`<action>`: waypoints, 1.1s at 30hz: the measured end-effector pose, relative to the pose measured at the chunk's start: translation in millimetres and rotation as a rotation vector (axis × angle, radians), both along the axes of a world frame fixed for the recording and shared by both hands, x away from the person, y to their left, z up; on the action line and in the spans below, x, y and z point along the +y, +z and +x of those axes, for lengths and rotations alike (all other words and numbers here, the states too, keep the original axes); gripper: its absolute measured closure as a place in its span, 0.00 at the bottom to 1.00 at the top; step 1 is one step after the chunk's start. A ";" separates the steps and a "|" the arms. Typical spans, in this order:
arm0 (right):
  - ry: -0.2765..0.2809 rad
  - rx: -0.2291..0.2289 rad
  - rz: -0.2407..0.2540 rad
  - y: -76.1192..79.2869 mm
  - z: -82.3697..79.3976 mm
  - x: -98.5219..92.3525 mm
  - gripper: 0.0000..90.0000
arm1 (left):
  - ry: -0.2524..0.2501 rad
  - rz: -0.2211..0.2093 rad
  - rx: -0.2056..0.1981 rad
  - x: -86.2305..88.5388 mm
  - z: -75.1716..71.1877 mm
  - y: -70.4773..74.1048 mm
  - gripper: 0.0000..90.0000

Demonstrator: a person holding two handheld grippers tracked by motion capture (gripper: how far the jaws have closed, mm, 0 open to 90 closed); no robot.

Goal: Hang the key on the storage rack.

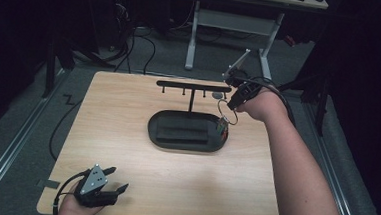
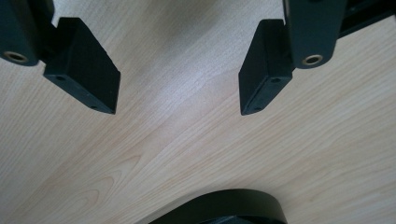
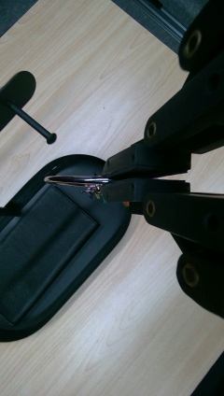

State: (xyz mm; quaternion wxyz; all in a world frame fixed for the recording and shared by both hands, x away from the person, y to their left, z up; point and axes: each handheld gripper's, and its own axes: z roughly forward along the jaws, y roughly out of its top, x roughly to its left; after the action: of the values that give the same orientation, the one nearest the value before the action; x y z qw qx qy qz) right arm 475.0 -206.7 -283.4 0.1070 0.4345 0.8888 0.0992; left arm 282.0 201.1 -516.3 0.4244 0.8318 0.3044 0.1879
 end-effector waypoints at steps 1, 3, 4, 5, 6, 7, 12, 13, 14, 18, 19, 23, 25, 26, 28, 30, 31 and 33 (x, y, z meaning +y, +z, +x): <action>0.006 -0.001 -0.005 -1.3 3.2 -0.2 0.98 | 0.000 0.000 0.000 0.0 0.0 0.0 0.33; 0.004 -0.001 -0.010 -3.5 7.2 -0.7 0.98 | -0.005 0.003 0.002 -0.9 -1.2 0.2 0.33; 0.000 -0.001 -0.009 -5.0 9.3 -1.0 0.98 | -0.008 0.005 -0.004 -1.8 -1.7 0.2 0.33; -0.011 -0.001 -0.010 -7.1 12.2 -1.8 0.98 | -0.008 0.005 -0.004 -1.8 -1.7 0.2 0.33; -0.016 -0.002 -0.008 -8.8 15.6 -3.1 0.98 | -0.018 0.011 -0.004 -3.3 -1.9 0.5 0.33; -0.016 -0.002 -0.008 -8.8 15.6 -3.1 0.98 | -0.018 0.011 -0.004 -3.3 -1.9 0.5 0.33; -0.039 -0.012 0.020 -13.3 30.6 -8.9 0.98 | -0.024 0.017 0.008 -3.6 -1.6 -0.5 0.33; -0.046 -0.010 0.024 -14.2 33.2 -10.2 0.98 | -0.025 0.016 0.009 -3.3 -1.4 -0.4 0.33; -0.053 -0.007 0.020 -15.5 35.3 -10.6 0.98 | -0.026 0.016 0.014 -3.0 -1.2 -0.2 0.33; -0.059 -0.007 0.016 -22.3 42.8 -12.2 0.98 | -0.028 0.015 0.011 -4.3 -1.1 -1.2 0.33; -0.064 -0.008 0.018 -23.1 43.5 -12.6 0.98 | -0.030 0.016 0.011 -4.6 -1.3 -1.3 0.33; -0.065 -0.009 0.027 -27.3 45.4 -12.4 0.98 | -0.035 0.020 0.014 -5.0 -1.5 -1.3 0.34; -0.067 -0.011 0.029 -28.5 46.0 -12.3 0.98 | -0.037 0.022 0.015 -5.2 -1.4 -1.4 0.34; -0.065 -0.009 0.029 -29.0 46.5 -12.5 0.97 | -0.037 0.022 0.014 -5.1 -1.4 -1.3 0.34; -0.066 -0.012 0.026 -30.1 47.1 -12.2 0.97 | -0.037 0.018 0.015 -4.6 -1.5 -1.0 0.34; -0.075 -0.016 0.030 -29.8 47.9 -12.5 0.97 | -0.032 0.019 0.014 -4.2 -1.2 -1.0 0.34; -0.077 -0.017 0.032 -29.7 48.4 -13.1 0.97 | -0.029 0.018 0.018 -3.9 -0.7 -1.1 0.34; -0.084 -0.018 0.034 -29.4 48.9 -13.3 0.97 | -0.030 0.019 0.022 -3.6 -0.6 -0.9 0.34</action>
State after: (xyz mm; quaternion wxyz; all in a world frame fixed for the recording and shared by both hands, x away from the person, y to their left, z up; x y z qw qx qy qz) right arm 524.0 -220.0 -312.9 0.1115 0.4722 0.8670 0.1138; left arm 281.4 197.6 -517.2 0.4159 0.8423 0.2945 0.1753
